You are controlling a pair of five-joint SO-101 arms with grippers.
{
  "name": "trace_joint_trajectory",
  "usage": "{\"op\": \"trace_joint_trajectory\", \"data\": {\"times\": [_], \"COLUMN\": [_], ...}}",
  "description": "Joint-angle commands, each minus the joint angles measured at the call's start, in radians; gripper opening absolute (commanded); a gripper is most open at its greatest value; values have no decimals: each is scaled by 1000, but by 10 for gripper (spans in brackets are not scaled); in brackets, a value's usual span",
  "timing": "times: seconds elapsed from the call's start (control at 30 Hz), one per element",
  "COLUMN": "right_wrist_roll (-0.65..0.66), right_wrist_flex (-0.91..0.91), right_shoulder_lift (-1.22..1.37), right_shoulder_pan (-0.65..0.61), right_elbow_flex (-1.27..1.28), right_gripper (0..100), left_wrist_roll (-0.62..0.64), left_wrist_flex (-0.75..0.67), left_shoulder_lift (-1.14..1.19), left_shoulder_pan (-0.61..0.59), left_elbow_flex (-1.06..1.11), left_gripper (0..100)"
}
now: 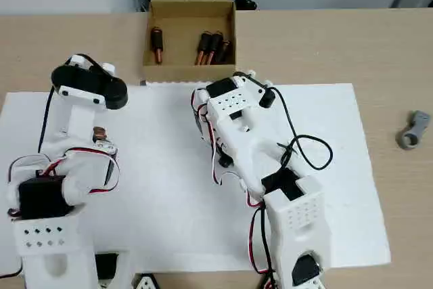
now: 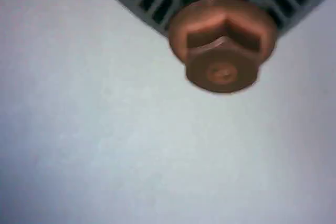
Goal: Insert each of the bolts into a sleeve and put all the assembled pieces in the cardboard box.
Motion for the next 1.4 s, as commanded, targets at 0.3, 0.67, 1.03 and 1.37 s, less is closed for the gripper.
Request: {"op": "trace_joint_trajectory", "data": {"times": [0.3,0.67,1.03,1.37], "right_wrist_roll": [124,431,895,1231], "right_wrist_flex": [22,30,36,33], "right_shoulder_lift": [58,-275,-746,-1185], "right_shoulder_pan": [-53,-48,-48,-48], "right_elbow_flex": [9,9,15,75], "right_gripper": [13,12,7,7], "left_wrist_roll": [6,6,17,292], "left_wrist_flex": [-2,-2,-32,-302], "left_shoulder_lift": [-18,-25,-25,-21], "left_shoulder_pan": [-5,-2,0,2], "left_elbow_flex": [-7,-15,-15,-31], "left_gripper": [5,5,5,5]}}
